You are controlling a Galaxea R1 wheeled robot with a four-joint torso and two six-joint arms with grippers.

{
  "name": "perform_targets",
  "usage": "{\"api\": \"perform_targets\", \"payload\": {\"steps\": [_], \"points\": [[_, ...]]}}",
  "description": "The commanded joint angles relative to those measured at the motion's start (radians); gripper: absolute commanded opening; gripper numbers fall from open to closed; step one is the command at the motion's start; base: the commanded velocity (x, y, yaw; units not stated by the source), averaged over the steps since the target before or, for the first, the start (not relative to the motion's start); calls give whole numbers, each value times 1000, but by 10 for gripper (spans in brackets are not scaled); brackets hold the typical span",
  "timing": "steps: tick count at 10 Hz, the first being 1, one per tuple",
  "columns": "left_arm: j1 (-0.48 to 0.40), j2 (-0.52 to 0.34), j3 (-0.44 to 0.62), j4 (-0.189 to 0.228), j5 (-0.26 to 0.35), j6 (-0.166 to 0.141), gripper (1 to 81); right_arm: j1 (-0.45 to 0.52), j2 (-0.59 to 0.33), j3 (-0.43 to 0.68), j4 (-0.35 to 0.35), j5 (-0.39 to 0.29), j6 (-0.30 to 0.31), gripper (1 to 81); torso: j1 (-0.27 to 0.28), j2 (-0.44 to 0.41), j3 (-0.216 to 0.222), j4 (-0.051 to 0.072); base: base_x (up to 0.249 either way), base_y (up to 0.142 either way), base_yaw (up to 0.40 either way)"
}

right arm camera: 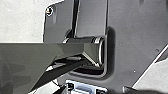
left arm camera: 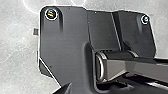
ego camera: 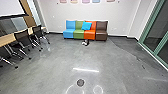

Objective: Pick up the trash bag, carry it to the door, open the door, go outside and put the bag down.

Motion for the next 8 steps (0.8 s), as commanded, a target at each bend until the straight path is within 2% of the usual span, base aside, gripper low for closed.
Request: {"api": "perform_targets", "payload": {"steps": [1,8], "points": [[-15,-2,-1,10,65,1,811,18,2,7,-16,-57,-3,811,0,0,0,0,184,0,0],[-13,3,-1,8,58,1,811,9,18,-6,-16,-57,-4,811,1,0,0,0,190,0,0]]}}
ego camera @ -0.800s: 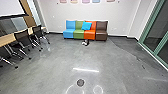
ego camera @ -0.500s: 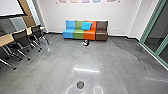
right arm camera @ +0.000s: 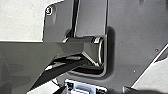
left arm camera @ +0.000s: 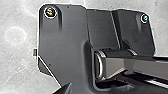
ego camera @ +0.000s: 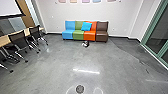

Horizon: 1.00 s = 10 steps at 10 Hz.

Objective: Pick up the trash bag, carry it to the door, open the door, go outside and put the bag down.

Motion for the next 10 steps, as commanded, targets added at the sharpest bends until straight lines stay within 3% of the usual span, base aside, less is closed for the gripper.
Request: {"api": "perform_targets", "payload": {"steps": [1,10], "points": [[-19,-1,-1,8,61,1,811,14,14,7,-14,-58,-4,811,0,0,0,0,190,0,0],[-19,0,-1,8,60,1,811,7,20,-23,-33,-39,-4,811,0,0,0,0,190,0,0]]}}
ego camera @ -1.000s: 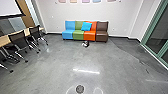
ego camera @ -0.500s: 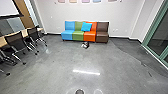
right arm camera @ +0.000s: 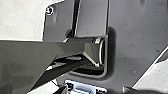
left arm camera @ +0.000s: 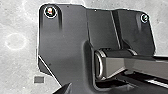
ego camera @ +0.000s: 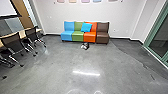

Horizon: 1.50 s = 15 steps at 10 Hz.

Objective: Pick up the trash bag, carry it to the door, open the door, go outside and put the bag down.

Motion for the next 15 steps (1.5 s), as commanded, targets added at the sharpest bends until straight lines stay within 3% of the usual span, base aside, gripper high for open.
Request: {"api": "perform_targets", "payload": {"steps": [1,8,15], "points": [[-20,0,0,10,61,2,811,1,4,-4,-27,-34,-4,811,0,0,0,0,186,0,0],[-23,-3,0,22,61,2,811,-42,-5,-21,-27,45,1,811,0,0,0,0,186,0,0],[-23,-1,0,23,61,4,811,-44,-8,-23,-29,51,-1,811,0,0,0,0,173,0,0]]}}
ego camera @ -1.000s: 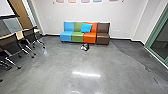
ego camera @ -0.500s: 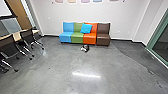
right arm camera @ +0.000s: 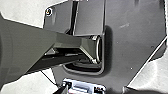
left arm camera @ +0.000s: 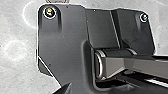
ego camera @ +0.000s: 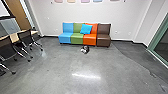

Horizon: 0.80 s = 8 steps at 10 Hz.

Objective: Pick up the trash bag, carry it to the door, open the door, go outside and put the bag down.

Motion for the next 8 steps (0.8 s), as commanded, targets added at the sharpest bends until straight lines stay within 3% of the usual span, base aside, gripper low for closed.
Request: {"api": "perform_targets", "payload": {"steps": [1,8], "points": [[-22,2,0,12,61,3,811,16,-3,7,-14,-49,-1,811,0,0,0,0,162,0,0],[-28,15,0,8,61,5,811,38,3,12,-38,-55,-4,811,0,0,0,0,163,0,0]]}}
